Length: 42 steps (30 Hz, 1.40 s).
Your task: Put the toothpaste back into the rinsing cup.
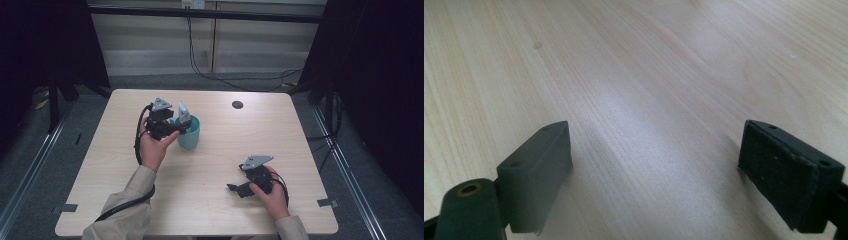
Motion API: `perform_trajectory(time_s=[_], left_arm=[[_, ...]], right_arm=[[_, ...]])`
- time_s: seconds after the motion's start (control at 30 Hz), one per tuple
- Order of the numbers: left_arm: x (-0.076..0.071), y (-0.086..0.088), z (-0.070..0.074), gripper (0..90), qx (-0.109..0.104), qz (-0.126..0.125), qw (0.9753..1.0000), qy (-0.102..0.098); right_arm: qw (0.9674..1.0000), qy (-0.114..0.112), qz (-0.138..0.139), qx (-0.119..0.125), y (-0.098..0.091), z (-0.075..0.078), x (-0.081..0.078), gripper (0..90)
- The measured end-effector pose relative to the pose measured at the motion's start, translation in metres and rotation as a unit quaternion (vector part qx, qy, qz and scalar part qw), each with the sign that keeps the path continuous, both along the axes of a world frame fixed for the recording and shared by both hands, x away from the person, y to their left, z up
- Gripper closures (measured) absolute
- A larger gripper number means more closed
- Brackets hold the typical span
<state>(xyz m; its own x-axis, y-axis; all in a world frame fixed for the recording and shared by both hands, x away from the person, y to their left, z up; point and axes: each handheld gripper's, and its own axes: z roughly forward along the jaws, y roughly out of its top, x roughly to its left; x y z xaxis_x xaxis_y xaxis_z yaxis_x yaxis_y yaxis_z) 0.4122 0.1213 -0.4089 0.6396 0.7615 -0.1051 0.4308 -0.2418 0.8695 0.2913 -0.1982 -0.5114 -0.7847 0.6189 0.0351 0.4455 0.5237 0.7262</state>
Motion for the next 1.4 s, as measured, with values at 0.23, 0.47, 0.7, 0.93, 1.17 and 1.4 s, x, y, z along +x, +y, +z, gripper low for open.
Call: perform_trajectory(time_s=[0.23,0.47,0.7,0.93,1.17,1.4], left_arm=[[-0.004,0.005,-0.003,17.0,0.002,-0.010,0.9999,0.009],[-0.009,0.012,-0.005,16.0,-0.001,-0.020,0.9997,0.014],[-0.015,0.020,-0.008,15.6,-0.002,-0.027,0.9995,0.014],[-0.021,0.027,-0.012,15.6,-0.005,-0.031,0.9994,0.015],[-0.027,0.034,-0.017,15.6,0.004,-0.045,0.9989,0.012],[-0.032,0.039,-0.024,15.6,0.011,-0.050,0.9985,0.020]], right_arm=[[1.0000,0.000,0.000,0.000,0.000,0.000,0.000,12.9],[1.0000,0.000,0.000,0.000,0.000,0.000,0.000,12.9],[1.0000,0.000,0.000,0.000,0.000,0.000,0.000,12.9],[1.0000,0.000,0.000,0.000,0.000,0.000,0.000,12.9],[1.0000,0.000,0.000,0.000,0.000,0.000,0.000,12.9],[1.0000,0.000,0.000,0.000,0.000,0.000,0.000,12.9]])
